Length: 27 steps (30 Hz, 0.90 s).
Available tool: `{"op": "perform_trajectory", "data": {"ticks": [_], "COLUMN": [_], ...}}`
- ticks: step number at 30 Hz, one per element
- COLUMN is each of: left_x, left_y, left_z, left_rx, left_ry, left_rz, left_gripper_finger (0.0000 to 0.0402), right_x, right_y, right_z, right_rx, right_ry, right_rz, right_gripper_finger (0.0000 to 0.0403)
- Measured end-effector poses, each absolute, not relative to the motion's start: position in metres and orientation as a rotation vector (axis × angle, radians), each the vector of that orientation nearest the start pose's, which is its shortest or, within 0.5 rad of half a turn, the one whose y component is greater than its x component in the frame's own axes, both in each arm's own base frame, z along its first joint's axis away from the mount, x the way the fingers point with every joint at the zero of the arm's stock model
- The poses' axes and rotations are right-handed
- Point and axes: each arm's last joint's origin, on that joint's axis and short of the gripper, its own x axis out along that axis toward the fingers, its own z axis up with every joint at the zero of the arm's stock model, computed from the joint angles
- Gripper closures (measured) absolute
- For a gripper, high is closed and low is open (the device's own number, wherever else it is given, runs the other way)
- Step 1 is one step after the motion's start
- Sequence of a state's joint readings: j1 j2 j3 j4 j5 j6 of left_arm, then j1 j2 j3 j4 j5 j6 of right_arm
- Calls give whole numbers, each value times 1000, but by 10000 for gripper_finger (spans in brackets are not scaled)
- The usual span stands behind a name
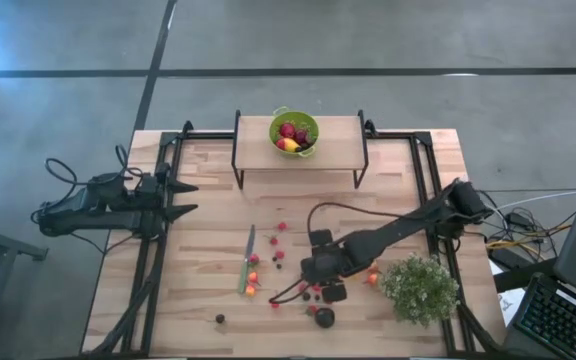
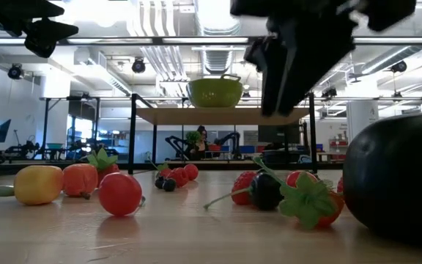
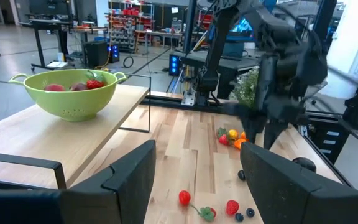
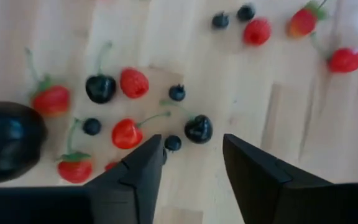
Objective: Pick & Place Fruit
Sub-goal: Put the black cherry into the green colander on the shelf
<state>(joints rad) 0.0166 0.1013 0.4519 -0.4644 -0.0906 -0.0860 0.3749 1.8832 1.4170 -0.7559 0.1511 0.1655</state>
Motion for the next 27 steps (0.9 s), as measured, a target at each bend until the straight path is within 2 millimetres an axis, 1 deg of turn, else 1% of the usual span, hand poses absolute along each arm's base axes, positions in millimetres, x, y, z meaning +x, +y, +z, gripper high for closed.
{"op": "perform_trajectory", "data": {"ticks": [7, 10, 12, 18, 22, 27], "left_x": [63, 63, 63, 63, 63, 63], "left_y": [4, 4, 4, 4, 4, 4], "left_z": [260, 260, 260, 260, 260, 260], "left_rx": [-82, -82, -82, -82, -82, -82], "left_ry": [110, 109, 110, 110, 109, 109], "left_rz": [112, 112, 112, 112, 112, 112], "left_gripper_finger": [161, 161, 161, 161, 161, 161], "right_x": [368, 371, 373, 377, 379, 377], "right_y": [128, 123, 120, 112, 112, 111], "right_z": [174, 166, 162, 158, 157, 152], "right_rx": [-155, -139, -132, -88, -75, -52], "right_ry": [1268, 1288, 1295, 1272, 1243, 1251], "right_rz": [38, 14, 4, -17, -17, -35], "right_gripper_finger": [208, 201, 198, 196, 206, 224]}}
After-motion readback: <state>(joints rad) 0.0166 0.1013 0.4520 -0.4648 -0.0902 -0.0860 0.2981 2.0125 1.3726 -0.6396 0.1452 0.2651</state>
